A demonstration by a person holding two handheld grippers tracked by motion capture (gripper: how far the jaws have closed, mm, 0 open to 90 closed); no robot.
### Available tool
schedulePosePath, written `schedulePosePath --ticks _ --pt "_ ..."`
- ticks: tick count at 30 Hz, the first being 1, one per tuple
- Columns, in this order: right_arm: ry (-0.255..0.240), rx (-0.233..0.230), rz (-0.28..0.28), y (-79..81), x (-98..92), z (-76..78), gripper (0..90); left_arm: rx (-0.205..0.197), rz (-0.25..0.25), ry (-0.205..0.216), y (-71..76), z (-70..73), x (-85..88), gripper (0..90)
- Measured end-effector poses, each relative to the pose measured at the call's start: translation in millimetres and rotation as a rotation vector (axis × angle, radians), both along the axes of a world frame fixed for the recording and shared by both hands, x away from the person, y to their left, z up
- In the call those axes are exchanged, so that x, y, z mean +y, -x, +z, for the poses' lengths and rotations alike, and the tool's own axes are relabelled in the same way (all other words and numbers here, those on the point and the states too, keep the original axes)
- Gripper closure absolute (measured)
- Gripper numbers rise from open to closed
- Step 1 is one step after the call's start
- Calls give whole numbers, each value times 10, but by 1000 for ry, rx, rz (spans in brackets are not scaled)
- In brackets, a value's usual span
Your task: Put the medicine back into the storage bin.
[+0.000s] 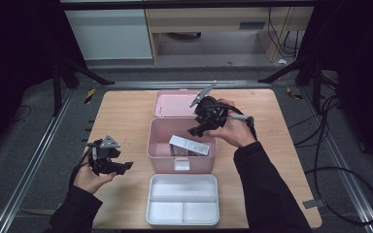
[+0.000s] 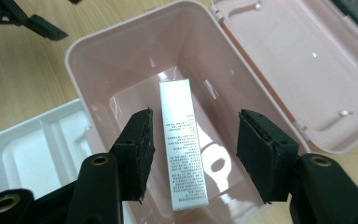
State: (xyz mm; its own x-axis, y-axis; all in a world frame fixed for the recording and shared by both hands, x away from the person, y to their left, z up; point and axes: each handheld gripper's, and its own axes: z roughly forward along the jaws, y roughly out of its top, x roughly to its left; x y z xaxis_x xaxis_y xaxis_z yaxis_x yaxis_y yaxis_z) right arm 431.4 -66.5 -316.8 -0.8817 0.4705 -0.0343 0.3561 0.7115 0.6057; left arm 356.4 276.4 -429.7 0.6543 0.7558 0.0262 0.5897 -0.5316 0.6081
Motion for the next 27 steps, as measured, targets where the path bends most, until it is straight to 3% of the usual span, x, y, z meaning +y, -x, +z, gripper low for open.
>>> schedulePosePath --ticks 3,4,11,12,16,21,27 --pt "5 -14 -5 59 -68 42 463 2 -36 0 26 19 -33 373" --pt "0 -28 -9 140 -161 71 462 8 -84 -4 62 38 -88 385" --pt "-19 -45 -13 384 -396 50 464 23 -176 -13 155 69 -221 446" --pt "-24 -44 -10 481 -481 7 466 16 -200 -15 187 91 -259 452" --pt "-25 -41 -9 645 -616 -98 471 6 -215 -11 219 120 -302 484" --pt "-28 -43 -4 777 -715 -226 482 2 -247 -19 259 112 -376 499" --pt "-37 -30 -1 950 -810 -498 502 24 -323 -26 313 56 -480 509"
